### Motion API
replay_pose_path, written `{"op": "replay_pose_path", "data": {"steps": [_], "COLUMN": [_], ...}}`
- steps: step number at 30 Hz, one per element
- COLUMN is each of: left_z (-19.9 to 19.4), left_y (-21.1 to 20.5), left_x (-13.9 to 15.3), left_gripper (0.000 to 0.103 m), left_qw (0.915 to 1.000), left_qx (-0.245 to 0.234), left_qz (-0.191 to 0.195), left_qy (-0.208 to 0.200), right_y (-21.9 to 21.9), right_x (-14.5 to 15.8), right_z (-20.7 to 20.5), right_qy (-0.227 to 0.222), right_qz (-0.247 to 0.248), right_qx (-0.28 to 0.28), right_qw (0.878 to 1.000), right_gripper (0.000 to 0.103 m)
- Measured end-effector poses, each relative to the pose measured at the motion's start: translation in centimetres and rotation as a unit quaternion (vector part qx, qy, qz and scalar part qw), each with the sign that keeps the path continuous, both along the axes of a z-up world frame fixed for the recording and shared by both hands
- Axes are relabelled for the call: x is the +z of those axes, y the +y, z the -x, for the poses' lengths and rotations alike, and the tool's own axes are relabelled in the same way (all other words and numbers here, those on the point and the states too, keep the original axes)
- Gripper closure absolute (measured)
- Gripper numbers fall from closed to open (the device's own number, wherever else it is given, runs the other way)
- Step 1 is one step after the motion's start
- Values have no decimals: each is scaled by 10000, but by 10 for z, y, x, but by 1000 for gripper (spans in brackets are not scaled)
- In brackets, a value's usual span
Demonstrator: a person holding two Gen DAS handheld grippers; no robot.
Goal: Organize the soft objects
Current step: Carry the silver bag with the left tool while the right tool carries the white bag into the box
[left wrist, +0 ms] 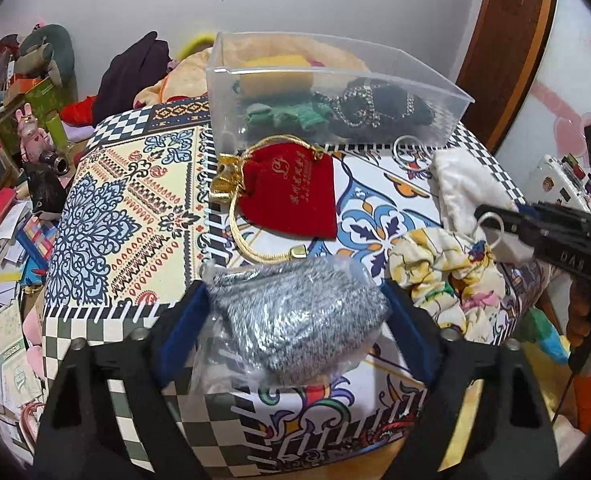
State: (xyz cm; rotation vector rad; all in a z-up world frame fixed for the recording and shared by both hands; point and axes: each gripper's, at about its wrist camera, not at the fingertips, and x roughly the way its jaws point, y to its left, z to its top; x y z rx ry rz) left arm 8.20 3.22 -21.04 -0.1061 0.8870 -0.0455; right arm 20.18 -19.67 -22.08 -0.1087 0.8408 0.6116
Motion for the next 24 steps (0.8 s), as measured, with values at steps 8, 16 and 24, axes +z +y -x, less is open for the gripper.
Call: {"op": "replay_pose_path", "data": {"steps": [8,16,24], "left_z": [4,4,-8], "left_y": [5,11,14], "left_x": [12,50,97], "left_gripper": [40,41,41], "left_qw": [9998,9979,9909], "left_qx": [-29,25,115], "left_qz": [151,117,8], "left_qy": [-137,-643,-1340], "right_y": [-2,-7,-8], "right_x": [19,54,87], "right_z": [10,16,8], "right_qy": [-278,-779,-1194], "right_qz": [-96,-265,-566], "right_qx": [-35,-136,-225], "right_qw": [9996,9965,9910], "right_gripper": [90,90,90]}}
